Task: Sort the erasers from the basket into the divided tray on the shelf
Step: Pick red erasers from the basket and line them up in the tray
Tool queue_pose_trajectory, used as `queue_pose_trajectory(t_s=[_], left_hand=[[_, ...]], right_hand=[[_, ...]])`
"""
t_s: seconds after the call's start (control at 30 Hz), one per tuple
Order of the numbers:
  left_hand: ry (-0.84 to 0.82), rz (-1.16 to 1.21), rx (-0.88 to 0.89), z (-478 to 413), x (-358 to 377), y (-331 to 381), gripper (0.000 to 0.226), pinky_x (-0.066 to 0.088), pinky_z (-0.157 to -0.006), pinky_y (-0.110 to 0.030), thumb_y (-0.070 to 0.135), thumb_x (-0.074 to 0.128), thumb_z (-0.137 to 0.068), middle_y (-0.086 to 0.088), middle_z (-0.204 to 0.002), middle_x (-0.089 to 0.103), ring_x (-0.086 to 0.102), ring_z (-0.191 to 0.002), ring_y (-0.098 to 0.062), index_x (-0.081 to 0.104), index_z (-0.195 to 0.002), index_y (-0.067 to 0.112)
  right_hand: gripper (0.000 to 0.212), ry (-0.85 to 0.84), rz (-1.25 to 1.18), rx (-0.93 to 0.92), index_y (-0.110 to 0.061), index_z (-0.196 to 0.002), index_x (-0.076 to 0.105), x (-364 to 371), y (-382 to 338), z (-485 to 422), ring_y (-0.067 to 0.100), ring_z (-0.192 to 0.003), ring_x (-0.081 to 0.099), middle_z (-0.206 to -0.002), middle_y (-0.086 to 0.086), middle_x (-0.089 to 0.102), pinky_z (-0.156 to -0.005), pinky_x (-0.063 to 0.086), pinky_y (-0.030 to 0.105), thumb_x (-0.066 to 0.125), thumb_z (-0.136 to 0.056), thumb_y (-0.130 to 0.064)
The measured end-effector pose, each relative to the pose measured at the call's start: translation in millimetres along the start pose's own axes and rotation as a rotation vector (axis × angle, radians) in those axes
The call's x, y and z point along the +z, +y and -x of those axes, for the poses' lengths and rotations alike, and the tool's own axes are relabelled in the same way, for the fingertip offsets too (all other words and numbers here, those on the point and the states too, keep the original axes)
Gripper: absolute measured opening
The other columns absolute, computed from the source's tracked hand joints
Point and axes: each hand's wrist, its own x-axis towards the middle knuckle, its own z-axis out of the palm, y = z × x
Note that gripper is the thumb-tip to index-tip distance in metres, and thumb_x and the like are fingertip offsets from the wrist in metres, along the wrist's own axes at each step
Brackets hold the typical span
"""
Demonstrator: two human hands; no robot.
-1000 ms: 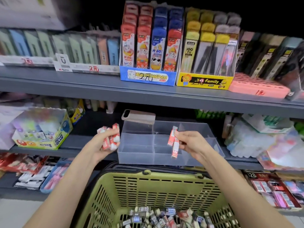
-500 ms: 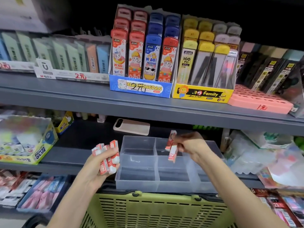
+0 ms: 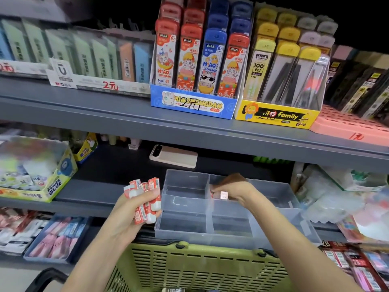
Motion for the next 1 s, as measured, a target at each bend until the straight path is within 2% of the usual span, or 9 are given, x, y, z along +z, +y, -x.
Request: queue_pose_trajectory(t_s=[0.1, 0.17, 0.3, 0.43, 0.57, 0.67, 0.77, 0.83, 1.0], left_hand=[[0.018, -0.019, 0.007, 0, -1, 0, 0.007, 0.048, -0.044, -0.025, 0.018, 0.078, -0.058, -0.003, -0.057, 0.06, 0.06, -0.049, -0.013, 0.072, -0.058, 0.022], [0.04, -0.011, 0.016, -1, -1, -1, 0.007, 0.05, -0.045, -0.026, 0.016, 0.077, -0.058, -0.002, -0.058, 0.062, 0.062, -0.049, -0.013, 0.073, -0.059, 0.022], [0.04, 0.023, 0.018, 0, -1, -2, 0.016, 0.048, -0.043, -0.026, 0.014, 0.078, -0.057, -0.003, -0.057, 0.058, 0.059, -0.047, -0.014, 0.067, -0.069, 0.016], [0.043, 0.009, 0.019, 0, -2, -2, 0.013, 0.051, -0.046, -0.026, 0.015, 0.079, -0.057, -0.003, -0.058, 0.059, 0.061, -0.049, -0.014, 0.07, -0.065, 0.02], [0.064, 0.013, -0.003, 0, -1, -2, 0.026, 0.053, -0.048, -0.027, 0.015, 0.078, -0.057, -0.004, -0.058, 0.061, 0.062, -0.049, -0.015, 0.065, -0.079, 0.014], [0.079, 0.008, -0.003, 1, -1, -1, 0.03, 0.054, -0.05, -0.027, 0.015, 0.077, -0.057, -0.003, -0.059, 0.062, 0.063, -0.051, -0.014, 0.063, -0.084, 0.012], [0.037, 0.012, 0.01, 2, 0, -1, 0.027, 0.052, -0.048, -0.025, 0.016, 0.078, -0.058, -0.003, -0.058, 0.058, 0.059, -0.048, -0.014, 0.062, -0.08, 0.014], [0.043, -0.003, 0.022, 2, 0, 0, 0.025, 0.053, -0.05, -0.027, 0.016, 0.078, -0.058, -0.002, -0.058, 0.059, 0.06, -0.048, -0.013, 0.065, -0.079, 0.015], [0.04, 0.002, 0.028, 3, 1, 0, 0.017, 0.053, -0.051, -0.026, 0.016, 0.076, -0.06, -0.001, -0.059, 0.059, 0.06, -0.049, -0.012, 0.067, -0.074, 0.018]], right_hand=[[0.02, 0.02, -0.024, -0.04, -0.006, -0.064, 0.063, -7, 4, 2, 0.017, -0.047, 0.043, -0.061, 0.011, 0.055, -0.057, 0.042, 0.025, 0.075, -0.077, -0.015], [0.013, 0.025, -0.064, -0.089, -0.005, -0.07, 0.068, -14, 8, 5, 0.016, -0.048, 0.047, -0.062, 0.011, 0.06, -0.061, 0.047, 0.026, 0.075, -0.078, -0.012], [0.025, -0.12, 0.0, -0.199, -0.014, -0.077, 0.07, -17, 19, 14, 0.013, -0.072, 0.061, -0.078, -0.001, 0.068, -0.075, 0.05, 0.029, 0.061, -0.089, -0.033], [0.033, -0.226, 0.069, -0.237, -0.024, -0.09, 0.067, -20, 24, 21, 0.002, -0.086, 0.058, -0.096, -0.012, 0.064, -0.066, 0.045, 0.009, 0.046, -0.093, -0.05], [0.02, -0.33, -0.004, -0.343, -0.023, -0.094, 0.071, -25, 25, 25, 0.0, -0.087, 0.063, -0.094, -0.012, 0.07, -0.073, 0.049, 0.011, 0.062, -0.086, -0.04], [0.015, -0.232, -0.012, -0.41, -0.014, -0.092, 0.074, -25, 25, 25, 0.003, -0.081, 0.064, -0.088, -0.008, 0.073, -0.074, 0.05, 0.017, 0.071, -0.082, -0.026], [0.005, -0.023, -0.018, -0.437, -0.022, -0.083, 0.075, -32, 28, 22, -0.006, -0.063, 0.061, -0.07, -0.018, 0.069, -0.062, 0.05, 0.015, 0.071, -0.081, -0.025], [0.011, 0.071, -0.09, -0.397, -0.024, -0.085, 0.074, -34, 31, 20, 0.002, -0.059, 0.061, -0.068, -0.011, 0.07, -0.063, 0.053, 0.021, 0.07, -0.079, -0.015], [0.018, 0.079, -0.058, -0.364, -0.006, -0.094, 0.074, -25, 37, 17, 0.01, -0.062, 0.061, -0.072, 0.002, 0.07, -0.065, 0.051, 0.022, 0.072, -0.076, -0.008]])
